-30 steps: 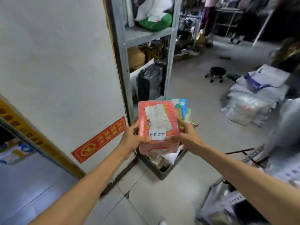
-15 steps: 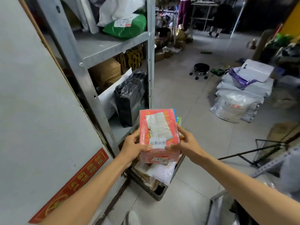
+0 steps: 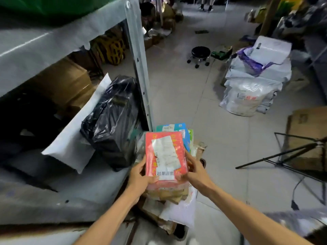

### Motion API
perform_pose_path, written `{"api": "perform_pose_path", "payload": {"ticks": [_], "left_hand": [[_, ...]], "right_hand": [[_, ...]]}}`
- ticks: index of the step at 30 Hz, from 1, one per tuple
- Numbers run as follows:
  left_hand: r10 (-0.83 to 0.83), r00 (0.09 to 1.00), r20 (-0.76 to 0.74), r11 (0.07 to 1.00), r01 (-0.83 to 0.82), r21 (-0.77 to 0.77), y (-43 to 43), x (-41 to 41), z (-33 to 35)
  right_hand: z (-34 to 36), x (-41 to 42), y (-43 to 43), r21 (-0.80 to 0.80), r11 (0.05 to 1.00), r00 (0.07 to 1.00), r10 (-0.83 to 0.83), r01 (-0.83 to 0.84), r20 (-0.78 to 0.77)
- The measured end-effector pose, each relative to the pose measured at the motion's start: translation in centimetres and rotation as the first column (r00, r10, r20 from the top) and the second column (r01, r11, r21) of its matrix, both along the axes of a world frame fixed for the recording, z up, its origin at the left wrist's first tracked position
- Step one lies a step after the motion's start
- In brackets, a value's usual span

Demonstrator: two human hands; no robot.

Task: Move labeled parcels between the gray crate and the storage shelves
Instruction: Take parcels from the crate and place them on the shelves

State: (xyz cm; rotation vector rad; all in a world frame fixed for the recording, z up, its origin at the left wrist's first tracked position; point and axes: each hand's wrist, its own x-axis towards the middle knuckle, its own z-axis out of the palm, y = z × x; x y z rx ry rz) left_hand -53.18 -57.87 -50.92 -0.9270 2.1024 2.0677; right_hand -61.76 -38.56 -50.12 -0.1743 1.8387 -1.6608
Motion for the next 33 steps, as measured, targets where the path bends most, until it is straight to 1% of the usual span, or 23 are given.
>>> {"api": "perform_pose_path", "payload": {"ticks": [4,8,11,19,23,25,27,29,30,32,33], "left_hand": [[0.024,0.999,0.032,1.0,-0.024,0.018,-1.0,-2.3,-4.1],[0.016,0.993,0.114,1.0,-0.019,0.021,-1.1,-2.5,-7.3],[-0.006,0.99,0.143,1.0,0.003,0.017,-1.1,-2.2,-8.3],[-0.074,0.975,0.209,0.997,0.077,-0.005,-1.4,-2.6,-7.6],[-0.106,0.956,0.274,0.986,0.136,-0.095,-1.4,-2.2,-6.8],[-0.155,0.935,0.32,0.955,0.224,-0.193,-1.3,-2.3,-6.0],[-0.207,0.897,0.39,0.897,0.333,-0.29,-1.3,-2.4,-5.3],[-0.225,0.853,0.471,0.83,0.421,-0.366,-1.0,-3.0,-3.7],[-0.231,0.83,0.508,0.779,0.471,-0.414,-0.5,-3.2,-2.2],[-0.242,0.805,0.542,0.683,0.538,-0.494,0.4,-3.3,0.4],[-0.243,0.795,0.555,0.652,0.558,-0.514,0.7,-3.3,1.6]], "right_hand": [[-4.2,-3.2,-1.2,0.064,0.998,1.0,0.022,-0.022,0.001],[-7.9,-3.8,-1.5,0.129,0.99,0.995,0.039,-0.051,0.096],[-9.4,-3.7,-1.1,0.176,0.984,0.993,0.013,-0.034,0.118],[-7.9,-4.1,-1.2,0.207,0.975,0.988,0.048,-0.077,0.144],[-6.7,-4.0,-1.2,0.259,0.954,0.983,0.116,-0.15,0.142],[-6.0,-4.0,-1.2,0.313,0.917,0.967,0.216,-0.248,0.132],[-4.9,-4.2,-1.6,0.436,0.833,0.936,0.345,-0.34,0.072],[-4.1,-4.3,-1.6,0.55,0.758,0.913,0.406,-0.352,0.024],[-3.7,-4.4,-1.5,0.596,0.719,0.9,0.437,-0.356,0.011],[-2.5,-4.6,-1.1,0.672,0.63,0.85,0.527,-0.39,-0.002],[-1.1,-4.6,-0.8,0.711,0.577,0.818,0.575,-0.401,-0.005]]}}
